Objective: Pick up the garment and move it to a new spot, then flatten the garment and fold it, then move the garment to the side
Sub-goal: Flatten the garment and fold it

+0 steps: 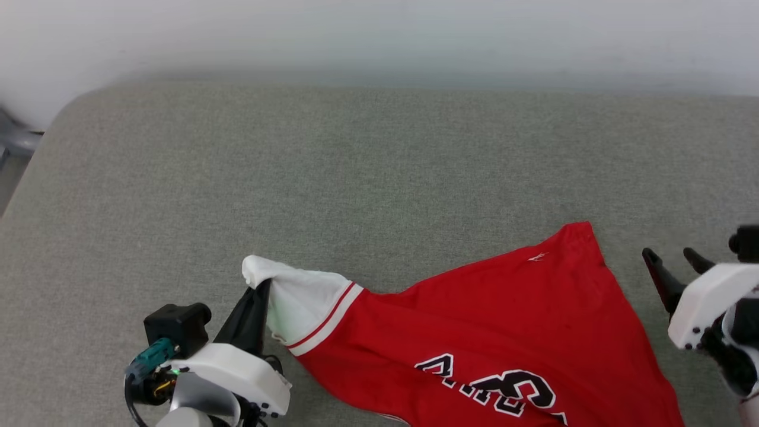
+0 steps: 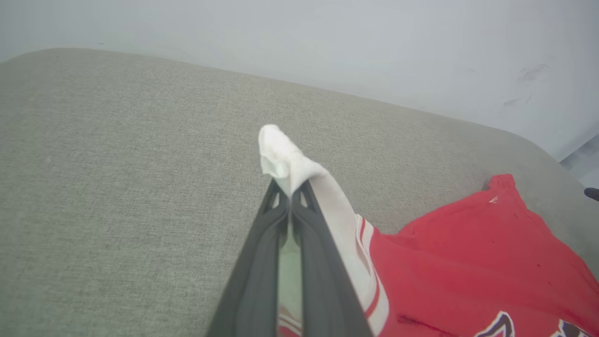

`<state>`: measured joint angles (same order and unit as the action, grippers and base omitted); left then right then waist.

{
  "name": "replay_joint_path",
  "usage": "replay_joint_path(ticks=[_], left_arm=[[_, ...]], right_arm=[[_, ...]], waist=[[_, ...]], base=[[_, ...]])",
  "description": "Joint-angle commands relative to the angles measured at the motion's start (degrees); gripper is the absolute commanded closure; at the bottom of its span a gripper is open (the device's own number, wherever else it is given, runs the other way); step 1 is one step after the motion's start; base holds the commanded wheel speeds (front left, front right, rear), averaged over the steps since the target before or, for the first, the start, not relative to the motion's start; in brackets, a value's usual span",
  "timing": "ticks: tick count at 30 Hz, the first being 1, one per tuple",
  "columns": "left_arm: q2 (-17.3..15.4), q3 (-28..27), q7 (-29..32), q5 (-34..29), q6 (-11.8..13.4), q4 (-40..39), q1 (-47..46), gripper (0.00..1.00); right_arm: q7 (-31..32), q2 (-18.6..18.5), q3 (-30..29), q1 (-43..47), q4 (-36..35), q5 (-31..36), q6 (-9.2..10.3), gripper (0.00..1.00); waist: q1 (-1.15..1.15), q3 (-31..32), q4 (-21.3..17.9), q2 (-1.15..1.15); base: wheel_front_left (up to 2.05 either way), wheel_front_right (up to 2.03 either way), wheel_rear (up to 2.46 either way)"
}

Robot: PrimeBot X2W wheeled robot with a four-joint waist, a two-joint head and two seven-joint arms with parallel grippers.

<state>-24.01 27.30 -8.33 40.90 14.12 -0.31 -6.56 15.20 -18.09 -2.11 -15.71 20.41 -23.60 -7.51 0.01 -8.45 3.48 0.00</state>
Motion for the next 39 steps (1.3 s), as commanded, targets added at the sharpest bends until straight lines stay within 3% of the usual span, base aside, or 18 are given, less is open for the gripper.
replay_joint_path(ticks=[1, 8, 13, 21, 22, 23, 24, 32, 39], left_arm=[[0.35, 0.15, -0.38, -0.53, -0.23, -0.23, -1.01, 1.00], [1.53, 1.21, -1.01, -1.57, -1.28, -0.78, -4.87, 1.00], [2.13, 1.48, -1.65, -1.92, -1.97, -0.48, -7.07, 1.00], [3.12, 1.46, -2.84, -1.38, -2.80, 1.34, -8.14, 1.00], [3.17, 1.42, -2.95, -1.37, -2.84, 1.44, -8.17, 1.00], [3.20, 1.40, -3.03, -1.29, -2.88, 1.56, -8.18, 1.00], [3.20, 1.40, -2.98, -1.20, -2.92, 1.75, -8.21, 1.00], [2.57, 0.69, -3.21, -0.39, -2.99, 3.35, -7.68, 1.00], [-0.09, -1.25, -2.27, -0.05, -3.38, 4.79, -10.23, 1.00]], right_arm=[[2.27, -1.37, 1.10, -2.01, 0.33, -1.01, 0.04, 0.00], [20.85, -8.64, 11.63, -11.15, -0.87, -6.79, 0.04, 0.00], [24.82, -10.33, 17.33, -14.31, -0.10, -8.22, 0.05, 0.00], [29.18, -8.53, 24.64, -11.50, 8.54, -12.29, 0.02, 0.00], [29.99, -8.30, 25.41, -10.96, 9.50, -12.91, 0.00, 0.32], [30.25, -8.08, 26.05, -10.73, 10.04, -13.61, -0.05, 0.73], [30.29, -7.86, 26.38, -10.72, 10.39, -14.27, -0.05, 1.00], [24.56, -8.33, 26.15, -15.46, 10.90, -16.85, 0.03, 1.00], [17.09, -9.54, 22.41, -19.05, 10.60, -15.98, 0.06, 1.00]], waist=[[-0.01, -1.69, 1.39, 0.00], [-0.01, -5.94, 3.89, 0.00], [-0.01, -9.18, 5.22, 0.00], [-0.01, -11.31, 5.53, 0.00], [-0.01, -11.28, 5.45, 0.00], [-0.01, -11.29, 5.34, 0.00], [-0.01, -11.27, 5.22, 0.00], [-0.01, -8.83, 3.78, 0.00], [-0.01, -4.26, 1.68, 0.00]], base=[[0.00, 0.00, 0.00], [0.00, 0.00, 0.00], [0.00, 0.00, 0.00], [0.00, 0.00, 0.00], [0.00, 0.00, 0.00], [0.00, 0.00, 0.00], [0.00, 0.00, 0.00], [0.00, 0.00, 0.00], [0.00, 0.00, 0.00]])
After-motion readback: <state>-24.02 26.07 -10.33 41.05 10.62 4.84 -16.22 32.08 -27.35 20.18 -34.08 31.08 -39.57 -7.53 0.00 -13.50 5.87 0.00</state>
